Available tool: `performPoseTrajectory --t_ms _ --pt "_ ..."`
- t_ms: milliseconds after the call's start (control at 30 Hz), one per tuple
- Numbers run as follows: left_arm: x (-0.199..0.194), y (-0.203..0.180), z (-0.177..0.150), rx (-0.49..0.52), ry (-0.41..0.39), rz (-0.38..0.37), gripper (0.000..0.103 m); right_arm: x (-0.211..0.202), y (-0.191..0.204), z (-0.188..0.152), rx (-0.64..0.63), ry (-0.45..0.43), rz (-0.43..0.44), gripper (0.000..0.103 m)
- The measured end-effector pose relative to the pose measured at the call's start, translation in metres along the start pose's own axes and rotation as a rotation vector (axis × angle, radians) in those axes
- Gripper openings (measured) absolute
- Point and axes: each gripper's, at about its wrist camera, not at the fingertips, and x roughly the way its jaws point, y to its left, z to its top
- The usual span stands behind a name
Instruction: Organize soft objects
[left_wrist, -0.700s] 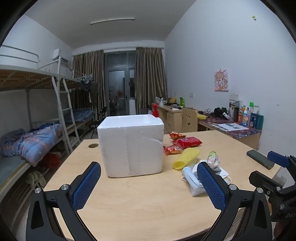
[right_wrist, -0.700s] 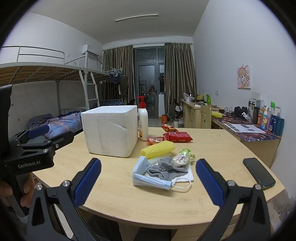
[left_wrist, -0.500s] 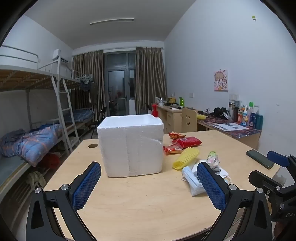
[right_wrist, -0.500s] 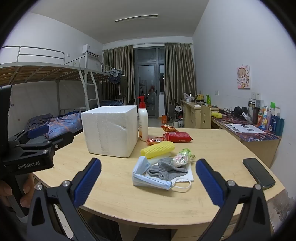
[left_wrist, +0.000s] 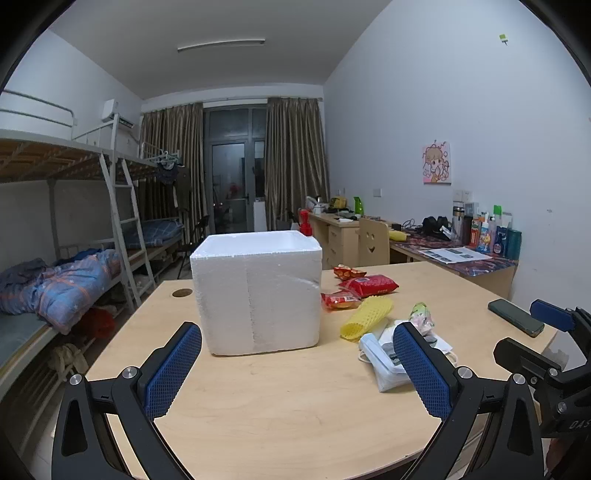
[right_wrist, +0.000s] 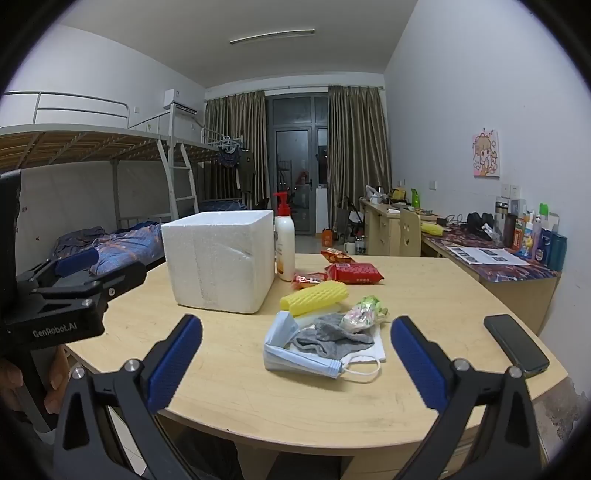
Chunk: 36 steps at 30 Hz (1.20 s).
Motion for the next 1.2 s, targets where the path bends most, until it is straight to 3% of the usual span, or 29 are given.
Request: performPoseTrajectory --t_ms 1200 --pt "-0.0076 0.0028 0.0008 -0.007 0.0 -0.036 0.103 -0.0052 -0.0051 0.0024 0.0 -0.005 -0.011 0.103"
